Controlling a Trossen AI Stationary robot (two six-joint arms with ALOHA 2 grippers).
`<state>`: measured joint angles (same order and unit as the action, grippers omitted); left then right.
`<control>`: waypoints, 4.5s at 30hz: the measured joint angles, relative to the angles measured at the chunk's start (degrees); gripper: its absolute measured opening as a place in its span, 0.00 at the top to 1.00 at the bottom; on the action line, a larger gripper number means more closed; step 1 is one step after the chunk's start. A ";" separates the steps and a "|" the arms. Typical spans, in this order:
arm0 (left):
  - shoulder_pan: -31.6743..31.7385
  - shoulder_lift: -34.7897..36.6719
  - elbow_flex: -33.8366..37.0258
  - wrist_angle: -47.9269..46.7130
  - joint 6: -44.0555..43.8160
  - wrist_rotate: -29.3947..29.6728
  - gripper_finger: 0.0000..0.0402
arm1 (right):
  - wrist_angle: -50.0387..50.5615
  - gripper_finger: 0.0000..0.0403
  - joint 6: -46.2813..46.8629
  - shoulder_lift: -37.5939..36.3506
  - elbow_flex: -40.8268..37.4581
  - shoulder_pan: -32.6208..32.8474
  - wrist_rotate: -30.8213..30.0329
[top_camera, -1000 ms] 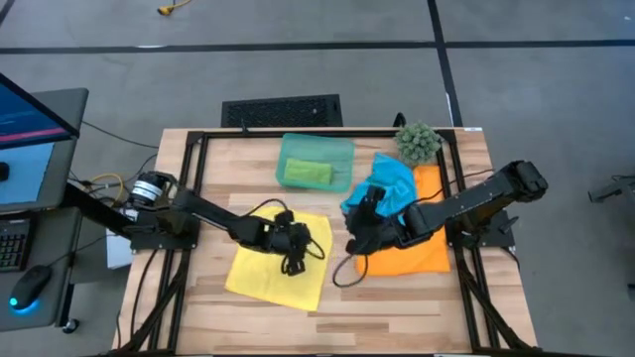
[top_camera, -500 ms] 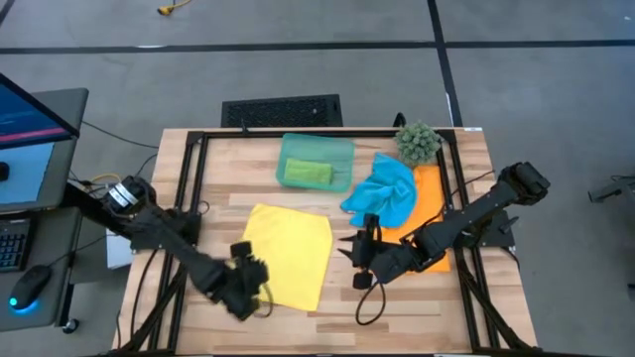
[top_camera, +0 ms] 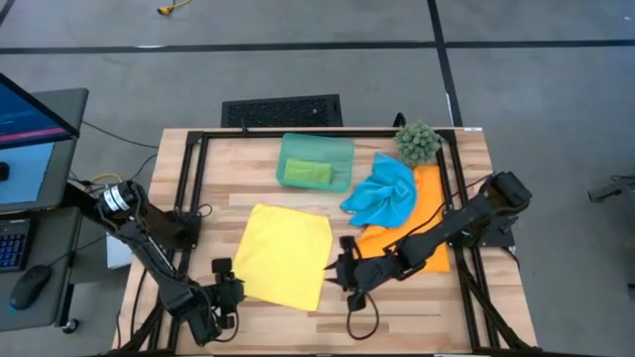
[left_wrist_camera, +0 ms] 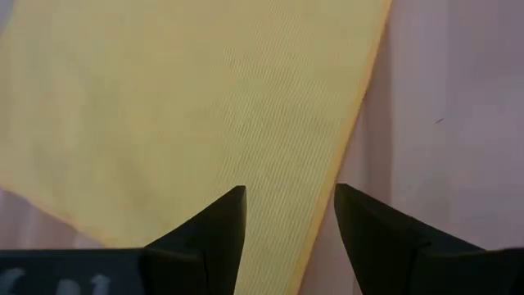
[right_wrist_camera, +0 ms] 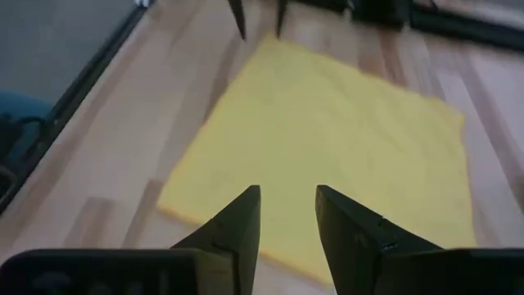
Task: Roll microfiber towels into tight, uniform cylinder then place into a basket
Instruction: Roll the yellow microfiber cloth
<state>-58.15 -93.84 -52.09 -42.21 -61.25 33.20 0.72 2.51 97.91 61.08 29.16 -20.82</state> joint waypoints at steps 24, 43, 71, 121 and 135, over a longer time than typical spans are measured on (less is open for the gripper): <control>-1.49 0.27 8.65 5.57 -4.79 -5.96 0.55 | -4.63 0.66 -2.40 12.15 6.89 -3.55 8.51; 2.06 -0.24 10.01 14.13 -5.14 0.30 0.84 | -8.38 0.67 0.53 17.70 6.82 -1.86 18.00; 6.10 -0.08 9.92 25.14 -4.77 -6.41 0.99 | 5.76 0.43 10.58 17.70 6.82 -1.41 17.71; 8.74 0.02 9.83 23.68 -5.95 -8.95 0.99 | 10.18 0.87 17.67 17.57 4.33 -0.32 6.05; 8.76 0.02 3.97 19.79 -3.51 -15.15 0.99 | 14.14 0.98 17.11 17.40 7.38 2.67 5.94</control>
<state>-49.39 -93.82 -48.12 -22.42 -64.76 18.04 14.86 19.63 115.32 68.46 31.83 -14.88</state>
